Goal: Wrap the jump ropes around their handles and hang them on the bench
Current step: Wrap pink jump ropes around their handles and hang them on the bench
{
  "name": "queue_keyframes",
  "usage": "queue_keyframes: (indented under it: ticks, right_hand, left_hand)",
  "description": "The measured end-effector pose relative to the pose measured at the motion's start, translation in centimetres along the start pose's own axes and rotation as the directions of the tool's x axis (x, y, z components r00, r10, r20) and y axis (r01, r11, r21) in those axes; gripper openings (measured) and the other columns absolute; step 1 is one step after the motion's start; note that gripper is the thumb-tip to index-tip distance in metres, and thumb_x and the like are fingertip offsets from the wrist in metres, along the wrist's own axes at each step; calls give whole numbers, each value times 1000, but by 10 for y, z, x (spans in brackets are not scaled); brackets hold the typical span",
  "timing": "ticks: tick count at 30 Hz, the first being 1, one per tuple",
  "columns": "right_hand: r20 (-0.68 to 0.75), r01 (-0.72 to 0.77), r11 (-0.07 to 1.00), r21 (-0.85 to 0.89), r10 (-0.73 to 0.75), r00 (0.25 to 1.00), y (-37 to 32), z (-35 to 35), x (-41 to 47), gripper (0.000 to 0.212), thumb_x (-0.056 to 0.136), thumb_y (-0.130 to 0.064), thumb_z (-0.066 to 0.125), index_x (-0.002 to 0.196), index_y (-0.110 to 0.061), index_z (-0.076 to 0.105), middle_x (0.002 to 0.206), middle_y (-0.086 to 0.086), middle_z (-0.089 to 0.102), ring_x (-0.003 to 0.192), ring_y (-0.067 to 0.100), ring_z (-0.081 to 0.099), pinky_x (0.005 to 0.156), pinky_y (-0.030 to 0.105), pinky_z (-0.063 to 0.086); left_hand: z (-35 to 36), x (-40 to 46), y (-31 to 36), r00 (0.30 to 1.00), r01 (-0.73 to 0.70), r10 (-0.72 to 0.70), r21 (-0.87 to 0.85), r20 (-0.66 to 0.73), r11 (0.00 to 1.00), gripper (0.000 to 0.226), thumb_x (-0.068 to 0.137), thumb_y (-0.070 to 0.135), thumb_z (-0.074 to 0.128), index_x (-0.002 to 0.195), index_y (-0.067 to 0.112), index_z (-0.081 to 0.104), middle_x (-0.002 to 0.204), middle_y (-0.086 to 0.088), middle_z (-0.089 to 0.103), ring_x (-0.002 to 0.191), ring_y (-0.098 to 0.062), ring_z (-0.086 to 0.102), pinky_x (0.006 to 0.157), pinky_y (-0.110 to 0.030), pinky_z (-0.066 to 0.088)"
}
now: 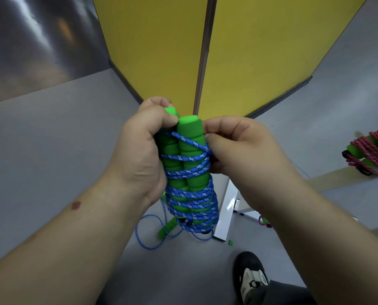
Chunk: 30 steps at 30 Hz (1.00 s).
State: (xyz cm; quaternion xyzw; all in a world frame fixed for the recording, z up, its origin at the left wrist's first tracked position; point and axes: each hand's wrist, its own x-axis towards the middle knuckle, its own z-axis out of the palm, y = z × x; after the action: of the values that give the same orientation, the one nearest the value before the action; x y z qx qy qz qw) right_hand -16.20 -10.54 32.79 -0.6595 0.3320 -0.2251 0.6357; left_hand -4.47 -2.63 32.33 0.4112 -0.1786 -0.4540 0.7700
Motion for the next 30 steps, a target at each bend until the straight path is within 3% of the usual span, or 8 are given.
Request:
queue_keyframes:
  ticks: [4,8,12,17,21,24,28,30]
  right_hand:
    - [-45,104,977,-189,-114,992,-8,-8,-6,27,95,-9,56,95,-23,79,84,3,75,76,28,74,68,43,63]
    - [-18,140,951,-276,-151,988,-13,-14,-12,30,88,-7,58,93,-28,78,86,12,66,78,39,70,69,51,62]
    - [-133,137,935,-328,-189,973,-25,-32,-22,32,83,-3,61,85,-30,77,84,3,73,70,25,73,54,26,58]
    - [-291,89,953,-289,-176,941,-30,-57,-34,30,83,5,53,75,-16,73,82,9,70,68,17,74,62,39,63]
    - [-333,17,945,-328,-133,934,-33,-78,-45,33,86,1,52,76,-19,75,66,-4,72,62,15,72,60,35,63]
    - [-311,1,846,-533,-197,930,-40,-99,-53,31,88,-8,53,83,-28,77,69,-8,73,62,17,71,62,42,61]
    - [-164,123,535,-836,-458,874,-49,-132,-59,32,84,-17,51,94,-28,79,92,-12,70,86,10,66,71,37,55]
    - [-98,131,390,-911,-516,851,-55,-151,-61,33,85,-19,51,99,-24,80,101,-9,68,86,12,64,70,39,55]
  left_hand:
    - [4,-3,-13,998,-43,54,229,-44,972,57,71,33,84,104,22,39,95,-12,58,75,-31,67,71,-56,59]
    - [7,1,-20,987,-50,112,448,-112,892,54,63,45,79,104,30,48,92,-6,64,77,-29,69,73,-60,62]
    - [17,2,-27,984,-99,166,576,-66,812,40,71,45,70,105,34,51,82,1,58,71,-18,58,67,-44,51]
    - [48,3,-46,999,-27,35,380,-14,925,32,70,23,60,98,31,48,76,1,50,70,-20,45,66,-44,36]
    - [68,4,-59,999,8,-20,286,40,958,38,64,18,58,99,29,48,87,-4,50,79,-23,45,70,-47,35]
    - [89,5,-67,996,13,-34,243,83,970,43,64,12,54,104,26,47,88,-1,52,78,-24,45,69,-41,38]
    - [127,13,-72,988,36,-71,235,140,971,46,63,12,49,105,28,42,84,-1,46,66,-18,42,56,-31,31]
    - [148,20,-76,978,47,-96,257,184,965,46,63,13,49,105,29,40,83,-1,42,61,-15,42,55,-30,31]
